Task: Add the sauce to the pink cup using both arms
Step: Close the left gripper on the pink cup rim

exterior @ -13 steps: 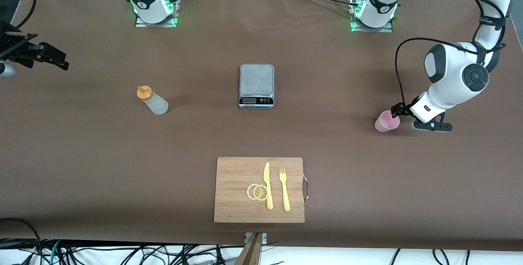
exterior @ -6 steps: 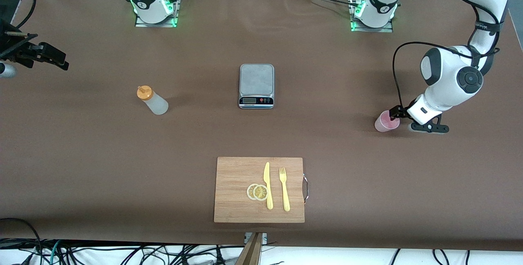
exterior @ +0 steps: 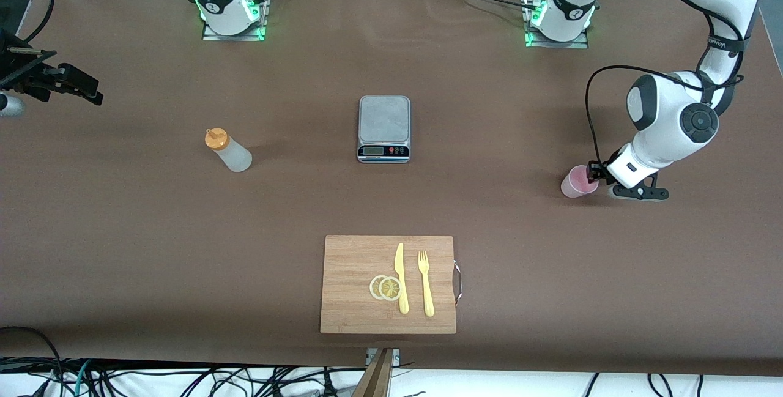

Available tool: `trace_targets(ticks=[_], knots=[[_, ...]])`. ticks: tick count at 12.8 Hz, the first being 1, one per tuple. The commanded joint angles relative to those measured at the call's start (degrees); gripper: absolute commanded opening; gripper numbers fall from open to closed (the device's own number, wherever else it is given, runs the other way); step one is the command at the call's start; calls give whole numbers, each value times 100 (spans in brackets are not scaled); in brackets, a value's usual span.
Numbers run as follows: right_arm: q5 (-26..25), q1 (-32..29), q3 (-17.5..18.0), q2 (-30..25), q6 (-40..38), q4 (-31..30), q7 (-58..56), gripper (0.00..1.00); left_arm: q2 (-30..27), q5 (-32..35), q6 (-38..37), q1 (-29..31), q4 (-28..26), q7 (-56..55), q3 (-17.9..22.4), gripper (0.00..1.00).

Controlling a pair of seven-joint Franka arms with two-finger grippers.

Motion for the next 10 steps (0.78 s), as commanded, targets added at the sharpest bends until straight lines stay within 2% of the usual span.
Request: trace_targets(ticks=[1, 6, 8, 10], knots=[[18, 6, -1, 13, -98, 113, -50, 99, 10, -119, 17, -100, -2, -318, 13, 0], [18, 6, -10, 13, -98, 113, -50, 99, -34, -119, -132, -354, 207, -459, -109, 0], [18, 6, -10, 13, -98, 113, -50, 99, -86, -120, -736, -443, 593, -896, -485, 0], [18, 6, -10, 22, -89, 113, -50, 99, -130, -190, -924, -530, 727, -1974, -1065, 0]])
